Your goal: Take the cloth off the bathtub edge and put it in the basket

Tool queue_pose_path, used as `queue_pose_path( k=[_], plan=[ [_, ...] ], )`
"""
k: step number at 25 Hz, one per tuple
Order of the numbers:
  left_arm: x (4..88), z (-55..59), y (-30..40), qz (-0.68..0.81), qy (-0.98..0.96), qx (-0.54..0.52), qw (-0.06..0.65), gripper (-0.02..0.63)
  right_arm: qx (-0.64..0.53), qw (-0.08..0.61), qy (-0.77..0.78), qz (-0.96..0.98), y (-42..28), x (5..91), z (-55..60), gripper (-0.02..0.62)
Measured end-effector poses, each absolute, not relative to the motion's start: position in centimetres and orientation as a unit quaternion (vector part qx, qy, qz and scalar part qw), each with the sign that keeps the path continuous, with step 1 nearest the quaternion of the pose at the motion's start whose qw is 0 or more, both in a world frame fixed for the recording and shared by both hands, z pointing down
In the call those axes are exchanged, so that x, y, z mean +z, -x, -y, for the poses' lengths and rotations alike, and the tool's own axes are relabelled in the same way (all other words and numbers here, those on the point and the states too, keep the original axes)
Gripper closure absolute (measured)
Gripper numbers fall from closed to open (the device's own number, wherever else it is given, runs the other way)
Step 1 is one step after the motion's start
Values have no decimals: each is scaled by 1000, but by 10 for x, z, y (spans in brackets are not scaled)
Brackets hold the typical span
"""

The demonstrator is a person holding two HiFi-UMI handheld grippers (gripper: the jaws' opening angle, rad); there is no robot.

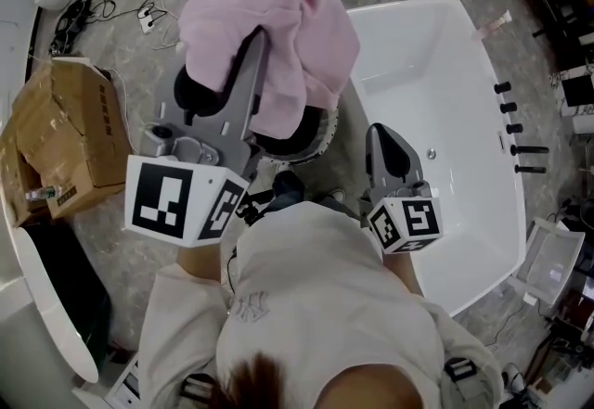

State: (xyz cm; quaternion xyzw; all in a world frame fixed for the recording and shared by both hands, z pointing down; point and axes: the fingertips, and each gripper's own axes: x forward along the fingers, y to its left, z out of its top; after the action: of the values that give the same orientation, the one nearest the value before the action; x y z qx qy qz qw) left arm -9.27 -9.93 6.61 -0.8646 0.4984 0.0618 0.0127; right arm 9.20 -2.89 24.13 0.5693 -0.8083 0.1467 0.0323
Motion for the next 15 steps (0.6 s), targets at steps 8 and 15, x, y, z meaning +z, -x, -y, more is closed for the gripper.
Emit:
queue_pose_path(
  k=[8,15],
  plan=[
    [81,110,115,-493,868,56,6,444,155,38,-577,801,-67,253,39,595],
    [97,113,117,-506,861,47,-6,443,163,60,-573,801,-74,261,50,595]
  ],
)
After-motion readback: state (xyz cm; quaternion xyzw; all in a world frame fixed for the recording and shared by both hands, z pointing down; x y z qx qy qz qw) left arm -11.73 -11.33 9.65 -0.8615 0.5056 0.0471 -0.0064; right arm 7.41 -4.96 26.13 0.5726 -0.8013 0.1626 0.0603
